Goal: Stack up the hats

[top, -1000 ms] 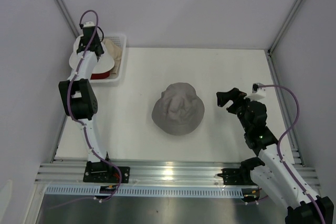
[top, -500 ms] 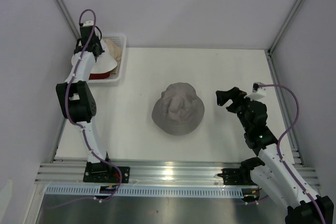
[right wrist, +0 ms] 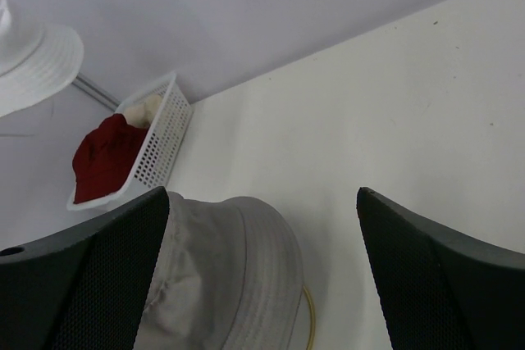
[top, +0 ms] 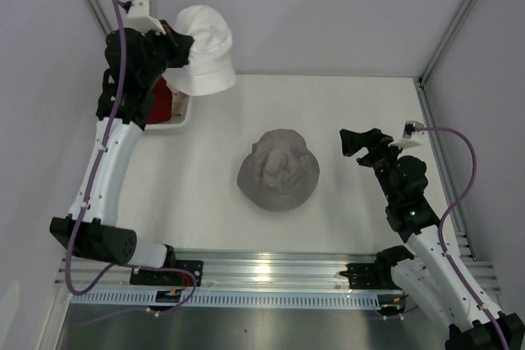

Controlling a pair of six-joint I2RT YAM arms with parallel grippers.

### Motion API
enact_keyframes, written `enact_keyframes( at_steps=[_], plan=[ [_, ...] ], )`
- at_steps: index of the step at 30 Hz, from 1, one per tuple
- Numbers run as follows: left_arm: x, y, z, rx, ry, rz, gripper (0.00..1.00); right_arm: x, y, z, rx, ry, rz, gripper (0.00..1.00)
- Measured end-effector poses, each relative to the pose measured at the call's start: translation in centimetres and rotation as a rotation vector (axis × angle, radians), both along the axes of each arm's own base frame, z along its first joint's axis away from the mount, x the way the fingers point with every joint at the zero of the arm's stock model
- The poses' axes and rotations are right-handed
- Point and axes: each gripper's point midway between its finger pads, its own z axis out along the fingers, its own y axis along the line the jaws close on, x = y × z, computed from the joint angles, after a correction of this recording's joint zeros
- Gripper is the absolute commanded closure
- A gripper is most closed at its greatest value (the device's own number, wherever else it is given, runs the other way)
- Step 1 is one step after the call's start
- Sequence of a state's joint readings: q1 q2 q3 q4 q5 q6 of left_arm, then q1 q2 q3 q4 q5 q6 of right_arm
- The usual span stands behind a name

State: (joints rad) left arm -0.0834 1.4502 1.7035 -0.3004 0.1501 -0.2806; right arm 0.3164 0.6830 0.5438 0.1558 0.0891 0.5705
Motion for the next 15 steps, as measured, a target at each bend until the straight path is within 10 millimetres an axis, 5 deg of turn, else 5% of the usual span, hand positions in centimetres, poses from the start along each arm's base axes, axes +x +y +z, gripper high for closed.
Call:
enact_keyframes(
  at_steps=[5, 15],
  plan=[
    [-6.3, -9.9, 1.1, -0.066, -0.077, -0.289, 0.99, -0.7, 0.2, 0.9, 0.014, -0.027, 0.025, 0.00],
    [-12.5, -16.8, -3.5, -0.171, -0.012, -0.540, 0.99, -2.0, -0.1, 2.1, 0.043, -0.056, 0.027, 0.01]
  ],
)
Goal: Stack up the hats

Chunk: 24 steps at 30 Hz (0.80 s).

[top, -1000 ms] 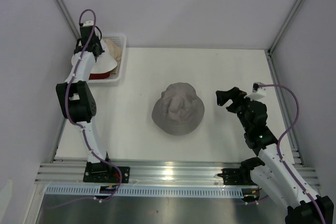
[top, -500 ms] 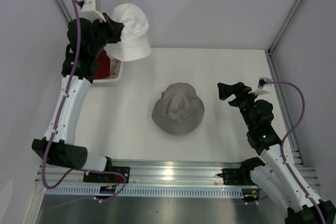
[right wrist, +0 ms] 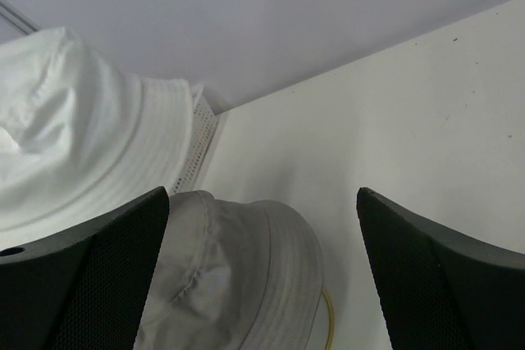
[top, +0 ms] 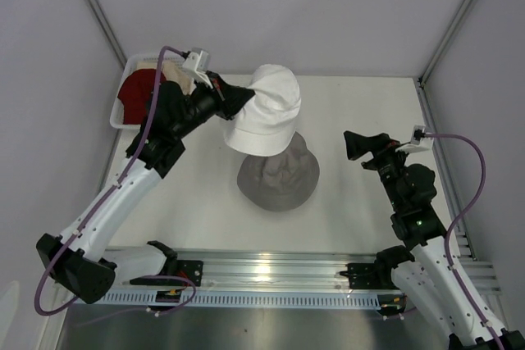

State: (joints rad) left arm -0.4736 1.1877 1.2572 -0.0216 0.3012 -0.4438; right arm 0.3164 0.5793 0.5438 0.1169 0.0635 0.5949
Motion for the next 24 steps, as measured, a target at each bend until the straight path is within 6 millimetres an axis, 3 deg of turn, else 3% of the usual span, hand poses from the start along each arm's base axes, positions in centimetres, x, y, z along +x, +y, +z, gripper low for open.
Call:
enact_keyframes(
  at_steps=[4, 10, 20, 24],
  plan=[
    [-2.7, -1.8, -1.5, 0.012, 0.015, -0.082, 0.99, 0.0, 0.0, -0.3, 0.010, 0.016, 0.001, 0.01],
    [-4.8, -3.7, -4.9, 0.048, 0.067, -0.173, 0.99, 0.6, 0.3, -1.3, 0.016, 0.057, 0.002, 0.01],
    [-5.3, -2.7, -8.0, 0.095, 0.090, -0.129, 0.99, 1.4, 1.3, -3.0, 0.023, 0.117, 0.037, 0.01],
    [-5.4, -2.6, -11.0, 0.138, 0.130, -0.130, 0.99, 1.7, 2.0, -3.7, 0.032, 0.142, 0.068, 0.01]
  ],
)
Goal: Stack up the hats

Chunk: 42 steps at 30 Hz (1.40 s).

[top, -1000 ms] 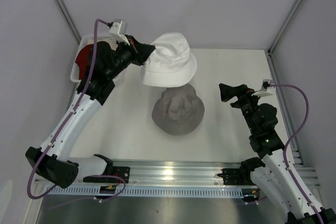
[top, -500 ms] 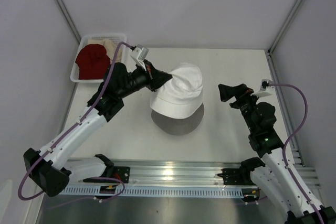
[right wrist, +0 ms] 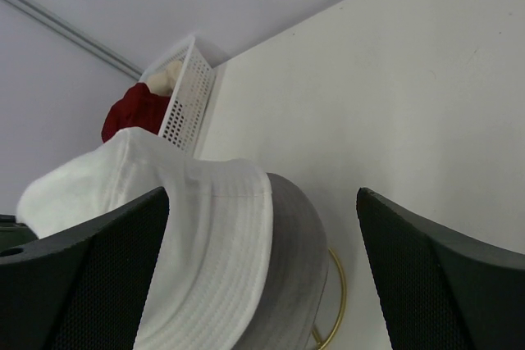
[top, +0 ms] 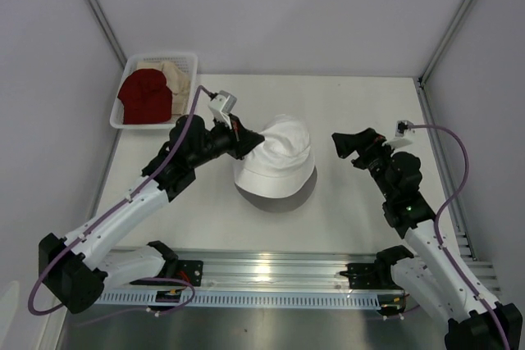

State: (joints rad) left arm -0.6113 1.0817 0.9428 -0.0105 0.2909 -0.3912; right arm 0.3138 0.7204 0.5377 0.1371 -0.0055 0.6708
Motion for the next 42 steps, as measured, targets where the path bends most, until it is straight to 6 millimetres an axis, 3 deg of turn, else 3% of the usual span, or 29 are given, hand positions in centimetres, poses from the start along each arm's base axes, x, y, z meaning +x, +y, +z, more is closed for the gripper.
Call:
enact_keyframes(
  at_steps=[2, 5, 10, 12, 13, 15, 16, 23, 29, 33, 37, 42],
  plan=[
    [-0.1, 0.0, -1.5, 0.020, 0.025, -0.002, 0.96, 0.1, 0.5, -0.3, 0.010, 0.014, 0.023, 0.01],
    [-0.5, -0.1, -3.4, 0.047, 0.043, -0.012, 0.83, 0.4, 1.3, -0.8, 0.028, 0.035, 0.058, 0.01],
    [-0.9, -0.1, -4.4, 0.072, 0.035, -0.001, 0.68, 0.8, 2.8, -2.4, 0.055, 0.092, 0.119, 0.01],
    [-0.7, 0.4, -4.4, 0.078, 0.022, 0.030, 0.55, 0.8, 3.1, -3.5, 0.058, 0.124, 0.135, 0.01],
    [-0.6, 0.9, -4.2, 0.073, 0.017, 0.059, 0.38, 0.8, 3.3, -4.2, 0.060, 0.146, 0.142, 0.01],
    [-0.3, 1.6, -3.9, 0.067, 0.015, 0.105, 0.18, 0.6, 3.6, -5.4, 0.062, 0.179, 0.156, 0.02],
    [-0.1, 2.3, -3.8, 0.063, 0.020, 0.153, 0.04, 0.6, 3.8, -5.7, 0.063, 0.186, 0.162, 0.02],
    [0.6, 8.0, -3.2, -0.095, 0.120, 0.479, 0.06, 0.9, 5.5, -7.2, 0.089, 0.212, 0.226, 0.11],
    [1.3, 12.5, -6.8, -0.280, 0.282, 0.661, 0.08, 1.6, 6.4, -7.4, 0.110, 0.211, 0.231, 0.21],
    [1.4, 12.0, -9.0, -0.366, 0.375, 0.638, 0.11, 2.3, 6.9, -7.4, 0.146, 0.208, 0.232, 0.26],
    [1.8, 10.7, -9.8, -0.447, 0.436, 0.565, 0.15, 2.8, 7.6, -7.5, 0.191, 0.215, 0.247, 0.32],
    [2.0, 8.8, -9.1, -0.514, 0.461, 0.460, 0.14, 2.9, 8.1, -6.7, 0.256, 0.196, 0.260, 0.56]
  ],
)
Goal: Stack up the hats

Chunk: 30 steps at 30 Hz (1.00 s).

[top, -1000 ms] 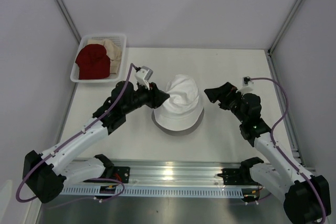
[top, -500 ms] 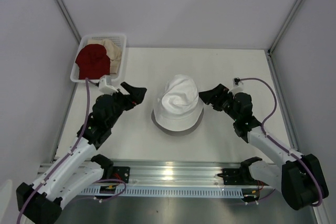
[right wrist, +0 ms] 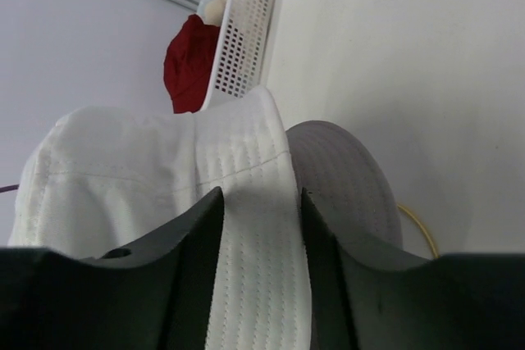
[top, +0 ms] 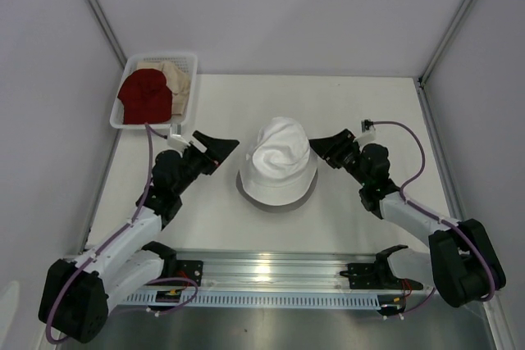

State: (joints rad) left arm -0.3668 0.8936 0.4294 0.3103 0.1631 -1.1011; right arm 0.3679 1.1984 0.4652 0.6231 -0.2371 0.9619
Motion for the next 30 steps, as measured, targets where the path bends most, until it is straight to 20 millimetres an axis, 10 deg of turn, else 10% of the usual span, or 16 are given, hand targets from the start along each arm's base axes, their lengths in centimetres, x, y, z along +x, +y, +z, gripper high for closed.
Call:
enact_keyframes(
  at_steps=[9, 30],
  plan=[
    [1.1, -1.2, -1.2, -0.055, 0.038, -0.030, 0.14, -0.2, 0.0, 0.1, 0.045, 0.005, -0.007, 1.00],
    [1.2, -2.2, -5.2, -0.088, 0.195, -0.036, 0.25, -2.2, -1.9, -2.4, -0.033, 0.009, -0.070, 1.00]
  ],
)
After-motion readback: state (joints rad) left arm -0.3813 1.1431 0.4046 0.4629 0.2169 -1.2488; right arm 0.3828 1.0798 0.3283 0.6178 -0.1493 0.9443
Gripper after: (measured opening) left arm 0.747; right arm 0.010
